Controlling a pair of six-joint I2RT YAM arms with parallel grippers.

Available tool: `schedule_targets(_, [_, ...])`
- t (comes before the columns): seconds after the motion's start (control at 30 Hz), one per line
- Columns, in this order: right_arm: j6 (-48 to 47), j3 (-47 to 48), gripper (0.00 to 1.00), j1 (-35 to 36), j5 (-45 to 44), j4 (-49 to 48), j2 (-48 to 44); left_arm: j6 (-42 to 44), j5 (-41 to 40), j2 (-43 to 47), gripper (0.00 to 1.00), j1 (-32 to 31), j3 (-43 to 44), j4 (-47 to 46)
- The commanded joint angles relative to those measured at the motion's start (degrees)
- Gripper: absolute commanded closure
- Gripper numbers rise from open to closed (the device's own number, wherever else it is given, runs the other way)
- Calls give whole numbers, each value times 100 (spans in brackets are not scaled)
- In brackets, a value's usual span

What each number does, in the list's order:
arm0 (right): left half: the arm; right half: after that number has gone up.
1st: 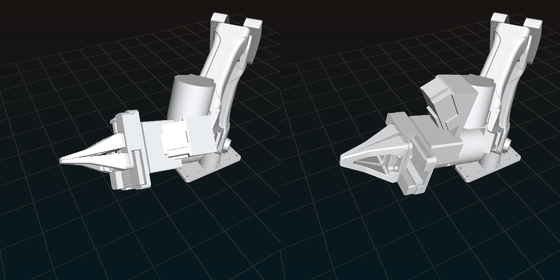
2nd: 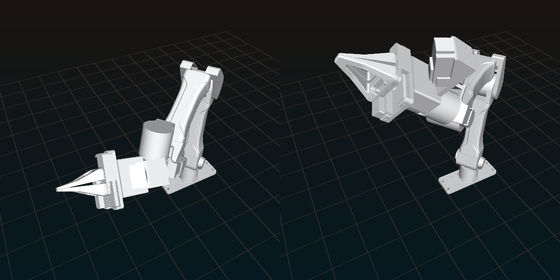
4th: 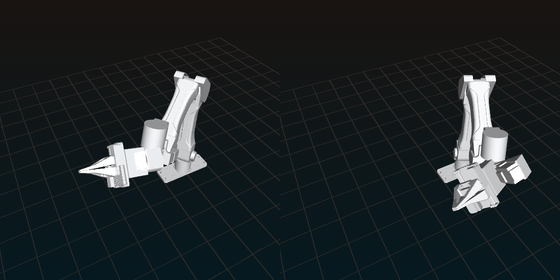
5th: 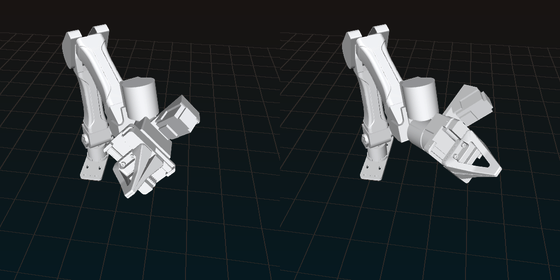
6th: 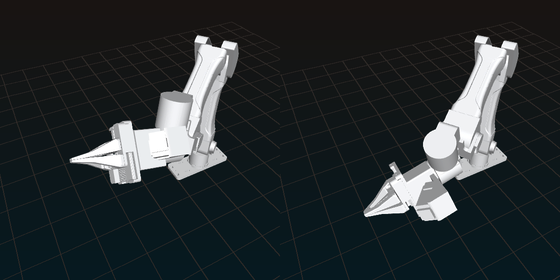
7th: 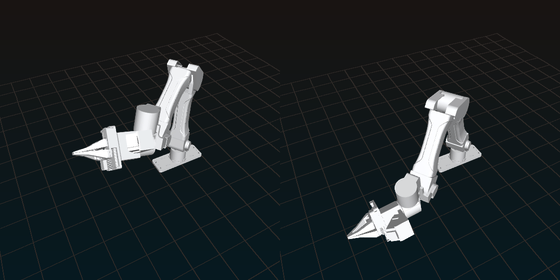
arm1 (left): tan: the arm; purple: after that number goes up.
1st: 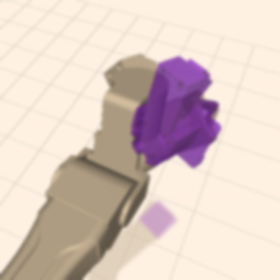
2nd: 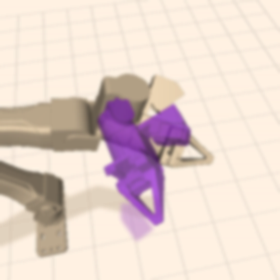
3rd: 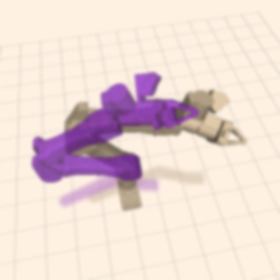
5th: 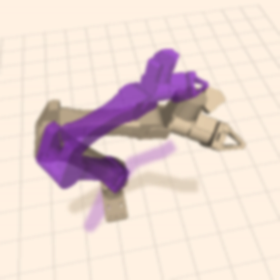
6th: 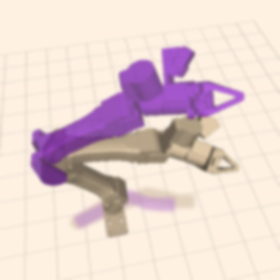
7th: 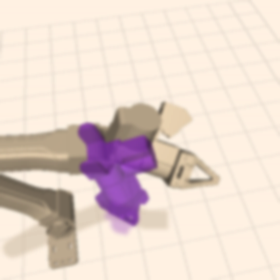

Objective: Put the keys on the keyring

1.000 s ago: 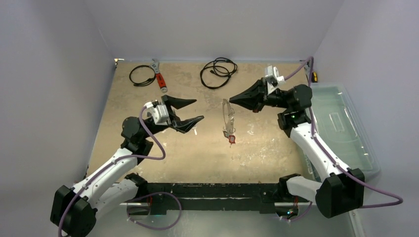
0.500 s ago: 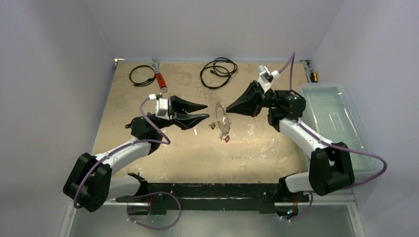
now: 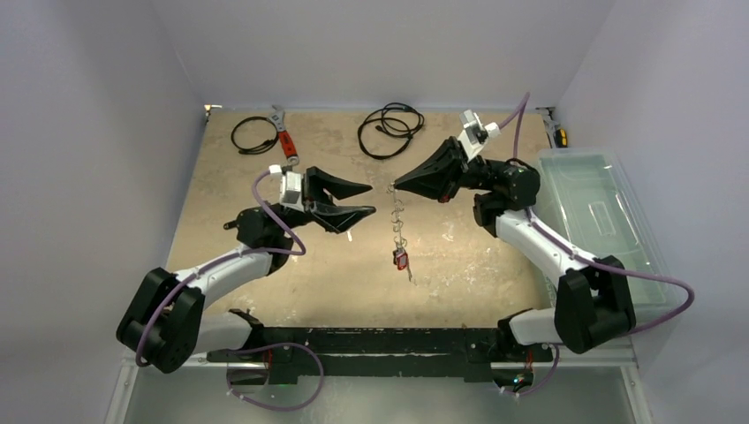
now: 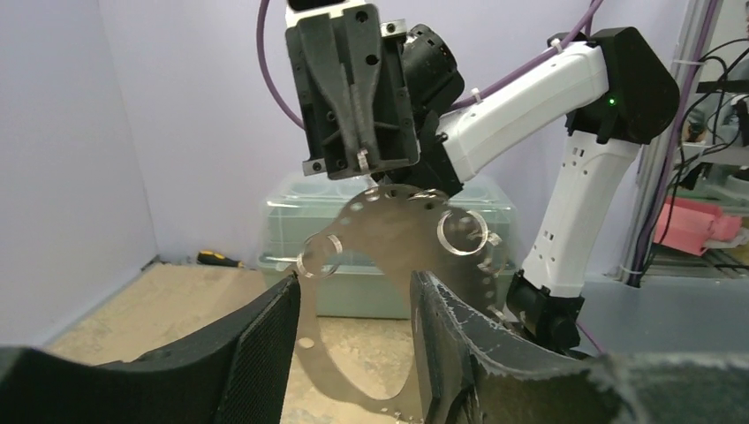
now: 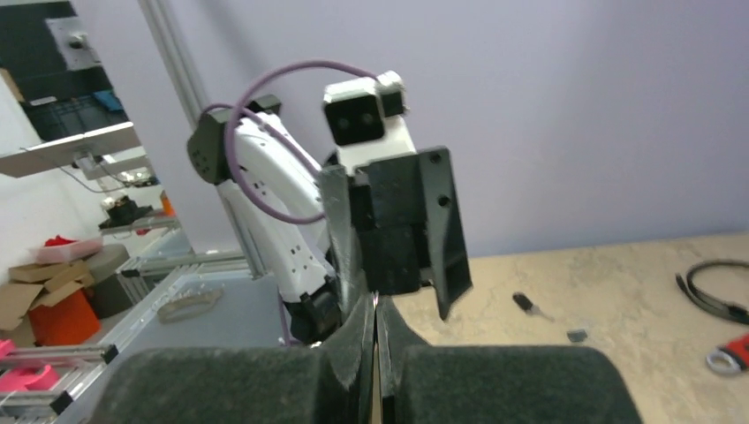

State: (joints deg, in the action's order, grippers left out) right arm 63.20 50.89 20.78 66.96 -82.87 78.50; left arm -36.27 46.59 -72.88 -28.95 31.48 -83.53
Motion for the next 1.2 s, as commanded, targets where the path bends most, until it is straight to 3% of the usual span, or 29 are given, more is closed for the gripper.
schedule_targets(0.0, [-2389, 458, 100, 233, -1034, 2486, -592, 741, -235, 602, 51, -6, -50, 414])
schedule_targets(0.1, [-3874, 672, 100, 474, -1275, 4122, -985, 1274, -421, 997, 50, -5, -114, 1285])
schedule_targets(0.2, [-3946, 731, 100, 616, -997, 4161, -965, 1500, -402, 1269, 49, -5, -152, 1686])
schedule_targets(0.5, [-3292, 500, 100, 881, -592, 3173, -793, 1198, -172, 1335, 50, -5, -205, 1258])
schedule_targets(1.17, [-2283, 298, 100, 1079, -541, 1693, -354, 742, -80, 1153, 64, -5, -291, 644])
